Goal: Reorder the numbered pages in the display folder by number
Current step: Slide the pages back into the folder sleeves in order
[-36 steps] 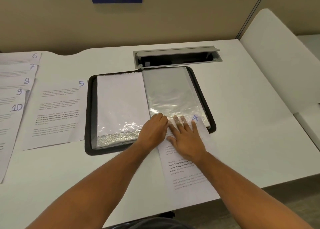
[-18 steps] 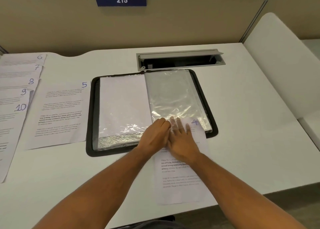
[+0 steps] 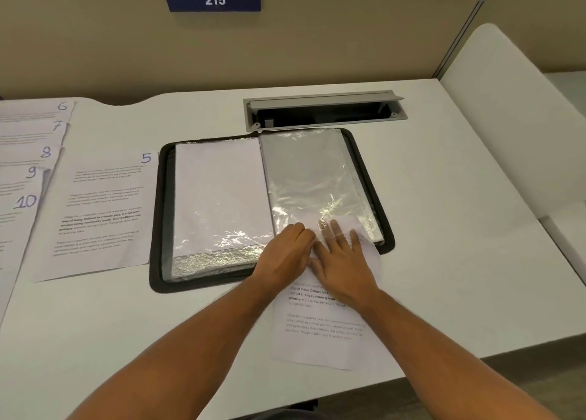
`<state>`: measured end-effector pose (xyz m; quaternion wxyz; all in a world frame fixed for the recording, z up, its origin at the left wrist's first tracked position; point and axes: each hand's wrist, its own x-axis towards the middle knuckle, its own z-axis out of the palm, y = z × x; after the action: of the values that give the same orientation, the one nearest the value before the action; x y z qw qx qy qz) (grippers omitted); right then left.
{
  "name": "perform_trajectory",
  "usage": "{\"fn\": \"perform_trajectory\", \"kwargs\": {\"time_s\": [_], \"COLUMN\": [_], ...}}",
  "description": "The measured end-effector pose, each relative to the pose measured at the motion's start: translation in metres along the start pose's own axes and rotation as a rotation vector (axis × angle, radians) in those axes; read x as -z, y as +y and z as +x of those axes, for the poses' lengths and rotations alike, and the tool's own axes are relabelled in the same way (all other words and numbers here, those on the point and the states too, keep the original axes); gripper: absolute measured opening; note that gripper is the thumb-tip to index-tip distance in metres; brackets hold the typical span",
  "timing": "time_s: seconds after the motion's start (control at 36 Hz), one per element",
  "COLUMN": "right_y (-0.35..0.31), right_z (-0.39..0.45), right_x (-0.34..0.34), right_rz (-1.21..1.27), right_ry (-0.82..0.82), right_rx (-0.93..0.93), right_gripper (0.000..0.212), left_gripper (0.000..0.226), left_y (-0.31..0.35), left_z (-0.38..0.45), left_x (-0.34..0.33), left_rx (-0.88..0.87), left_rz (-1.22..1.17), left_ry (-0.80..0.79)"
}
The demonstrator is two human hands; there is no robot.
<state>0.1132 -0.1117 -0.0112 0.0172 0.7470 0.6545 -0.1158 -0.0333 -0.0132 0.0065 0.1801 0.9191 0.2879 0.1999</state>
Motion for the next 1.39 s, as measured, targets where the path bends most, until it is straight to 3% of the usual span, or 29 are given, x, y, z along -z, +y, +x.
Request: {"fn": "perform_trajectory", "kwargs": {"time_s": [0.28, 0.61, 0.83, 1.0, 1.39], "right_y": [0.007, 0.012, 0.018, 0.019, 0.020], "right_z": [0.007, 0.009, -0.010, -0.013, 0.023], "right_x": [0.007, 0.010, -0.006, -0.015, -0.004], "right_rz": [0.004, 0.017, 0.079, 0.097, 0.086], "right_ry": [-0.017, -0.033, 0.251, 0.100, 0.087], "right_rx": [0.229, 0.300, 0.034, -0.023, -0.013], "right_gripper": [0.063, 0.063, 0.057, 0.067, 0.071], "left_gripper": [0.006, 0.007, 0.016, 0.011, 0.007], "left_y": [-0.004, 0.002, 0.004, 0.009, 0.011], "left_z": [-0.002, 0.002, 0.012, 0.021, 0.026], "left_x": [0.001, 0.004, -0.002, -0.008, -0.006], "left_rx": [-0.010, -0.023, 0.007, -0.026, -0.110], "left_rz": [0.004, -0.010, -0.022, 0.015, 0.035], "left_ry": [0.010, 0.023, 0.005, -0.067, -0.084]}}
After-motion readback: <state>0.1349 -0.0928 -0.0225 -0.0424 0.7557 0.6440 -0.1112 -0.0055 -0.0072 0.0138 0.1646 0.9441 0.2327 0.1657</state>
